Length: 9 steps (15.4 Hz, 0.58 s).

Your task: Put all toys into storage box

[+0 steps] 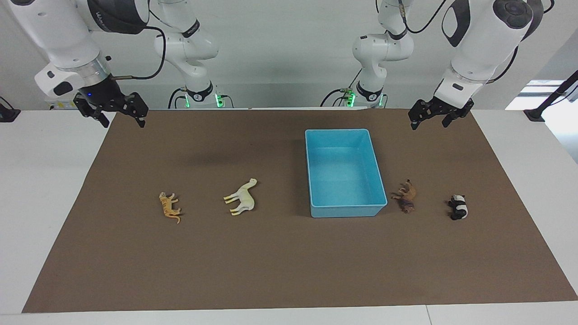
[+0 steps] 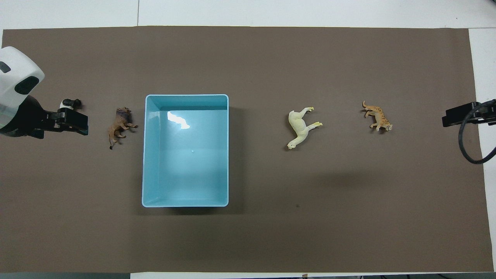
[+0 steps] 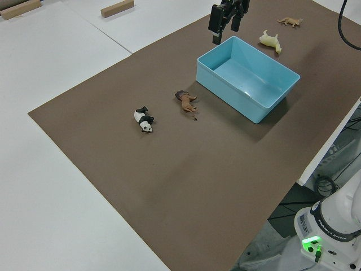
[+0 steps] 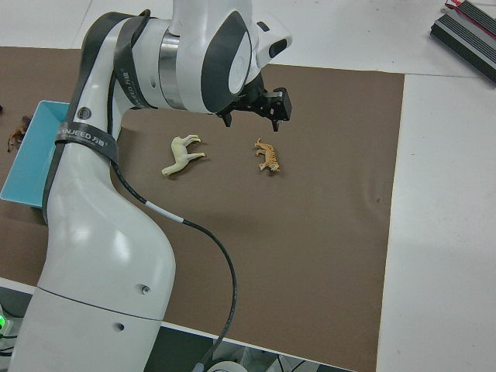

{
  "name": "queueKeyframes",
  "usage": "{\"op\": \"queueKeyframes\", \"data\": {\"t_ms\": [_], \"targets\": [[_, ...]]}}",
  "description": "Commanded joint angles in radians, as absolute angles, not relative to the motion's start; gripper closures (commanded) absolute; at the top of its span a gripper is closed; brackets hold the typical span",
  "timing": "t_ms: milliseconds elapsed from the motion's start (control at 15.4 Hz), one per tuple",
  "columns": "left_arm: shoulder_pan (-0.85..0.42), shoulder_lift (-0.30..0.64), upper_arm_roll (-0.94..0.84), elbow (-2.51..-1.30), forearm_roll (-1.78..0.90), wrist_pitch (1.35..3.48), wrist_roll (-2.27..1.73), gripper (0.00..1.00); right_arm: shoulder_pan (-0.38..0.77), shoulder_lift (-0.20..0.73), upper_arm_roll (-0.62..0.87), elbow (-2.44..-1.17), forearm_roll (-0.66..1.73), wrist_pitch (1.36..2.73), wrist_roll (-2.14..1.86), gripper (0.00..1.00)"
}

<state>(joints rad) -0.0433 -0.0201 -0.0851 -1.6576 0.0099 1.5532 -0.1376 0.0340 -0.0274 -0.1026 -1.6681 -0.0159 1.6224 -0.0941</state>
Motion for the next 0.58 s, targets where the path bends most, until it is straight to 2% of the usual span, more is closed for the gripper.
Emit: {"op": "queueKeyframes", "data": {"t_ms": [0, 195, 520], "targets": [[-0.034, -0.077, -0.083, -1.770, 0.002, 1.630, -0.184, 0.00, 0.025, -0.009, -0.095, -1.779, 0.000, 1.756, -0.211, 0.00], [0.012, -0.124, -0.083, -1.955, 0.002, 1.877, -0.184, 0.00, 0.028, 0.089, -0.095, -1.790, 0.000, 1.831, -0.264, 0.00], [0.034, 0.017, -0.081, -1.991, 0.002, 2.097, -0.112, 0.00, 0.038, 0.132, -0.094, -1.949, 0.000, 2.118, -0.385, 0.00]]}}
